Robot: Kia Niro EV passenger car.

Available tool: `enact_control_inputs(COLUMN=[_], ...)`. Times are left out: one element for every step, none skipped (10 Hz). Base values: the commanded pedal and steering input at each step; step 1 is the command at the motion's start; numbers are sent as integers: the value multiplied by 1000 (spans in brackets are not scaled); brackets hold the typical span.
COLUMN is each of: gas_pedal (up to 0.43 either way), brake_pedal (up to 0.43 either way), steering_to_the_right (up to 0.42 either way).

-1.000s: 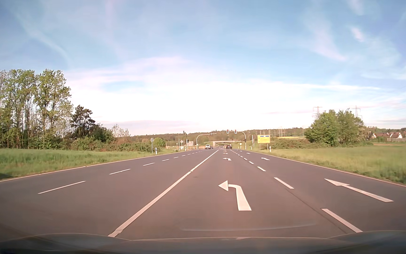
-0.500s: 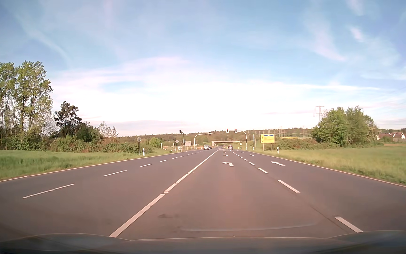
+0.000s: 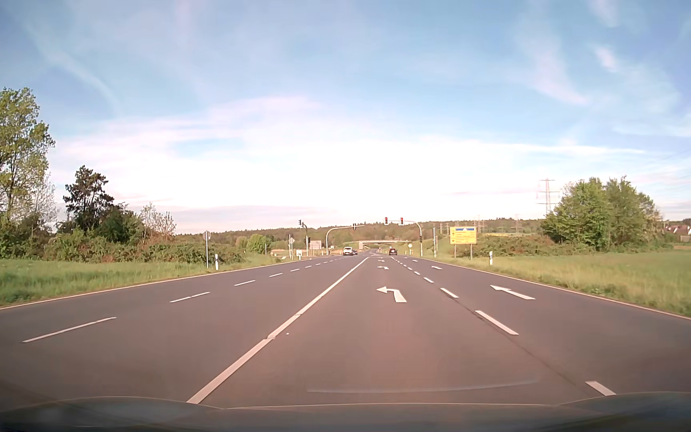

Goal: Follow the waypoints while adhering to traffic rules and regulations

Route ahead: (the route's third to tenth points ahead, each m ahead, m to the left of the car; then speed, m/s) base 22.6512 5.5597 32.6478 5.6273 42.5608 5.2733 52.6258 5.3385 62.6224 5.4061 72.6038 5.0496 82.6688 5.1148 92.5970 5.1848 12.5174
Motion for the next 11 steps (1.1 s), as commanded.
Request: enact_control_inputs(gas_pedal=[0, 0, 0, 0, 0, 0, 0, 0, 0, 0, 0], brake_pedal=[226, 226, 226, 226, 232, 232, 232, 232, 232, 232, 232], steering_to_the_right=[0, 0, 0, 0, 0, 0, 0, 0, 0, 0, 0])
